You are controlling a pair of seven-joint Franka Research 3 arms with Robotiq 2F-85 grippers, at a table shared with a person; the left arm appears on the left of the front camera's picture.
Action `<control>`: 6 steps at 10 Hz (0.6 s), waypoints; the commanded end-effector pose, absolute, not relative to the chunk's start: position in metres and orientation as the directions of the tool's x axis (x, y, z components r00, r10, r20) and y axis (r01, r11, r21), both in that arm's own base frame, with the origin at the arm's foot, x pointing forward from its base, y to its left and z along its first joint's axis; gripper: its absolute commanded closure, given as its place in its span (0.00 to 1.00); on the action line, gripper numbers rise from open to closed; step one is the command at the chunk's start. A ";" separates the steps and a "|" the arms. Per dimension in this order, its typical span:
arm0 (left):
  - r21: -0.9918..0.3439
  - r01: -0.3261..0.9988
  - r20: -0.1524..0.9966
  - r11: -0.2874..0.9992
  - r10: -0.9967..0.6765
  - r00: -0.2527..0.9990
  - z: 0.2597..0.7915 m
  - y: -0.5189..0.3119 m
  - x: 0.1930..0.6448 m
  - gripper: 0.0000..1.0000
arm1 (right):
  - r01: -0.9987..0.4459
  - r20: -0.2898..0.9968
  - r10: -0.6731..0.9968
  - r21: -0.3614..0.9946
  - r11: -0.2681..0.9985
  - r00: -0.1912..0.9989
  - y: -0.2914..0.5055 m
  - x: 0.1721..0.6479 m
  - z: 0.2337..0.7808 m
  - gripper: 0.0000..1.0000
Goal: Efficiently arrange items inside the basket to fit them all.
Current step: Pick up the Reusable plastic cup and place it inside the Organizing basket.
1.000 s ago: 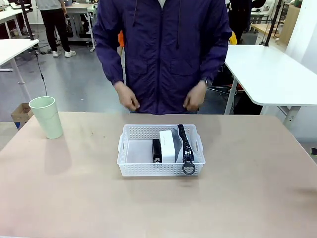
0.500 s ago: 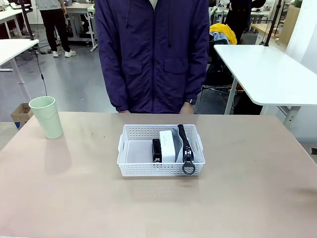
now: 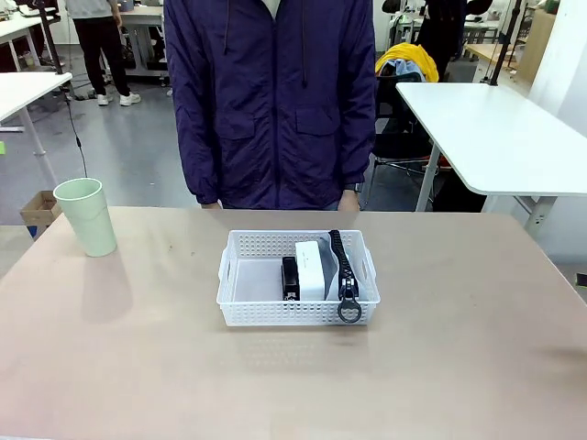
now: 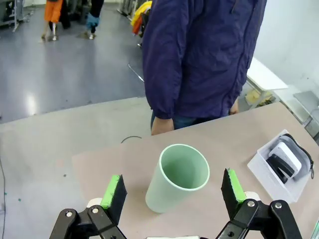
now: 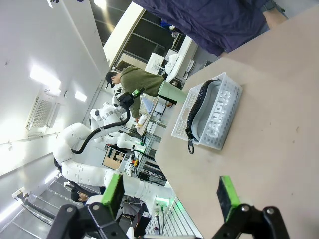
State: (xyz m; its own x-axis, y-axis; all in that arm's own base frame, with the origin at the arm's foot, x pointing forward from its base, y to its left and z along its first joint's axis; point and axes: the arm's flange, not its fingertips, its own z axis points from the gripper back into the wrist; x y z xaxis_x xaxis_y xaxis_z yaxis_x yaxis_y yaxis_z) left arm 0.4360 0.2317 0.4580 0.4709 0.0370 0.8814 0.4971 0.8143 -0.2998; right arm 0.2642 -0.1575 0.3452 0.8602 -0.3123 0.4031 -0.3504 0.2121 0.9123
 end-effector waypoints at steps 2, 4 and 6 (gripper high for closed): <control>-0.312 0.508 0.875 0.803 0.034 0.483 0.461 0.244 0.427 0.00 | -0.351 0.399 -0.326 0.915 0.199 0.857 -0.156 0.264 0.349 0.00; -0.175 0.653 0.910 0.737 -0.133 0.394 0.461 0.223 0.433 0.00 | -0.351 0.399 -0.326 0.915 0.199 0.857 -0.156 0.264 0.349 0.00; 0.102 0.864 0.910 0.492 -0.397 0.119 0.433 0.232 0.441 0.00 | -0.351 0.399 -0.326 0.915 0.199 0.857 -0.156 0.264 0.349 0.00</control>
